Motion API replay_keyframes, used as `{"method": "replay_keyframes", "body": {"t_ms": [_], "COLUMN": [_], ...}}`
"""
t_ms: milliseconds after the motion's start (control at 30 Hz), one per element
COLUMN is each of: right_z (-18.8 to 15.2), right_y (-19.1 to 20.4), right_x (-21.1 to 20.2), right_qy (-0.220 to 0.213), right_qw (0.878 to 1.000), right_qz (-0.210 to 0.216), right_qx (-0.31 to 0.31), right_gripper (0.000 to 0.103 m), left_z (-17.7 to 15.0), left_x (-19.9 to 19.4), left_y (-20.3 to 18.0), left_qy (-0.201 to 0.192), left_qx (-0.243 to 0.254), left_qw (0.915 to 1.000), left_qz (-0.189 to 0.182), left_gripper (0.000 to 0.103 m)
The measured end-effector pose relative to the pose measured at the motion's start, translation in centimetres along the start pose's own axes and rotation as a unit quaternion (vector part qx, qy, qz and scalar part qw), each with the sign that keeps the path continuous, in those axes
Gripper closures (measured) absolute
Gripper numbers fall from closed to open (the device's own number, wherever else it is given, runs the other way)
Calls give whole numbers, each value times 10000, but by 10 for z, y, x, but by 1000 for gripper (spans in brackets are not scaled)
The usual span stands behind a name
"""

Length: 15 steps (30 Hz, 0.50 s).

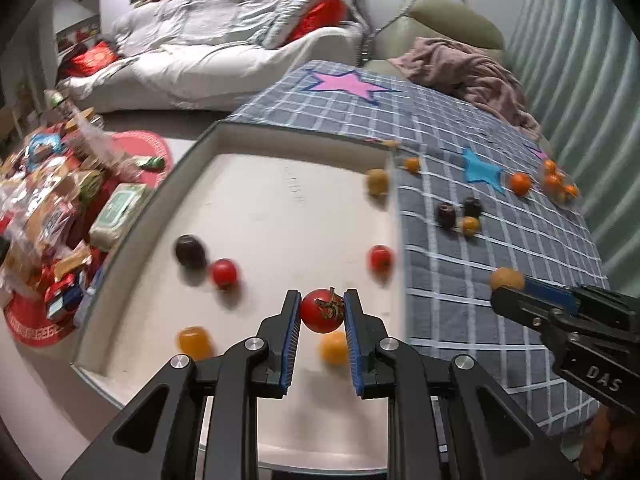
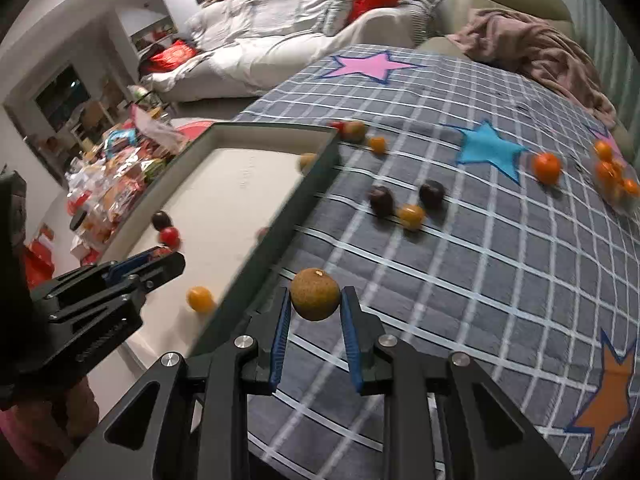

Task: Organize fruits
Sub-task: 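Carry the red cherry tomato and tan fruit over the white tray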

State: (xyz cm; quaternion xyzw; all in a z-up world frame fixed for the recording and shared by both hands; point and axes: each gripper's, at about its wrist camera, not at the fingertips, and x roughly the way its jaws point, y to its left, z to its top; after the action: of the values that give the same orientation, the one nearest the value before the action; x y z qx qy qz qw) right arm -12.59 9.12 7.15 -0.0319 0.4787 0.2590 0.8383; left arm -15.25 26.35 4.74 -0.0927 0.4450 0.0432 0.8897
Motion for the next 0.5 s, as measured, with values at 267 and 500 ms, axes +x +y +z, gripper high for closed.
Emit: {"method": "replay_keyframes", "body": {"t_ms": [267, 500], "right_z": [23, 50], "right_y": [35, 50], "right_x": [25, 45], "right_qy": [129, 140], "right_qw": [9995, 9991], "right_qz": [152, 213], "right_qx": [-244, -325], "right_gripper": [76, 76], "left_z": [7, 32], "left_x": [11, 26], "left_y": [26, 32], "left_qy": [14, -10], "left_qx": [-164, -188], "left_qw": [9997, 9995], "left_qz": [205, 261], "left_gripper": [80, 80]}}
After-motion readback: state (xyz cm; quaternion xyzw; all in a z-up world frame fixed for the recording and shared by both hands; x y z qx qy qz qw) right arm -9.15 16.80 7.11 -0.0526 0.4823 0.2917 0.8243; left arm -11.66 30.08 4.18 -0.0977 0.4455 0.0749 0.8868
